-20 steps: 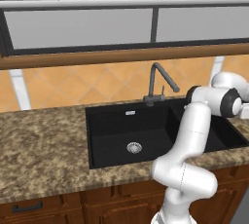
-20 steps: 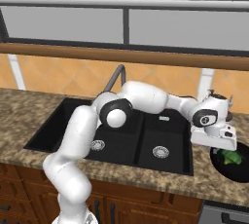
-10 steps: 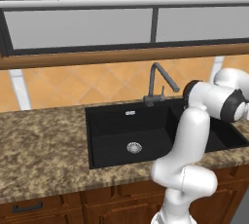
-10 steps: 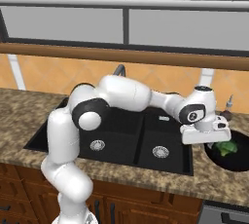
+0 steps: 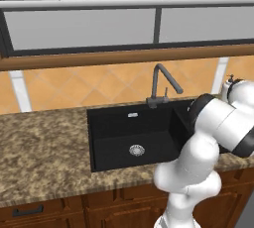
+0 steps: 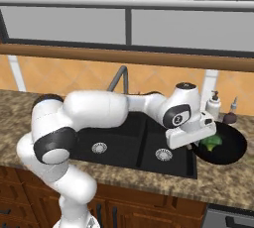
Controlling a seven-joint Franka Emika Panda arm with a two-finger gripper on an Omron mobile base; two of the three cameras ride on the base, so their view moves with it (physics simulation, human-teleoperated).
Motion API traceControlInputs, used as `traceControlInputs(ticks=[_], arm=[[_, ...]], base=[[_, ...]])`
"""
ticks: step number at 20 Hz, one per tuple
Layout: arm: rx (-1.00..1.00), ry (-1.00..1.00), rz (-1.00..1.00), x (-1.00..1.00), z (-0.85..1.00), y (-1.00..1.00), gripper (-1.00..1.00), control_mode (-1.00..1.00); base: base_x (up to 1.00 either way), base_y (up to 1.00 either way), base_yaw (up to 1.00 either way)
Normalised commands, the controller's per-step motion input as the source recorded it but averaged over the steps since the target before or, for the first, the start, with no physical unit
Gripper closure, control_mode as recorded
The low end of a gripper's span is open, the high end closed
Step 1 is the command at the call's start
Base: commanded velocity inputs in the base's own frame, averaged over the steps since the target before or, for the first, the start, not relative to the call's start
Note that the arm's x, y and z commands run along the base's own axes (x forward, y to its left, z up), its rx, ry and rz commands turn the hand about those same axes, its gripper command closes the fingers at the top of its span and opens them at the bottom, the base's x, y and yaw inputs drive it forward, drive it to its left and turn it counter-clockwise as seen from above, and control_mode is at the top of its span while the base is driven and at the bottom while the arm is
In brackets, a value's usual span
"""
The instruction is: Pick the broccoli from the sink and place it in the bowl. Then pick the bowl and place it in the microwave. Then close the microwave door and press the start button.
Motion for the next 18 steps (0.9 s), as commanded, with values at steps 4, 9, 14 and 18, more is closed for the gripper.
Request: traceControlInputs(ticks=[4, 9, 14, 18], arm=[[0.00, 0.01, 0.28, -0.28, 0.62, 0.59, 1.00, -1.00], [0.03, 0.01, 0.29, -0.38, 0.54, 0.47, 1.00, -1.00], [0.04, 0.00, 0.29, -0.40, 0.47, 0.41, 1.00, -1.00], [0.03, 0.00, 0.27, -0.36, 0.44, 0.45, 1.00, -1.00]], base=[[0.00, 0.00, 0.00], [0.00, 0.00, 0.00], [0.00, 0.00, 0.00], [0.00, 0.00, 0.00]])
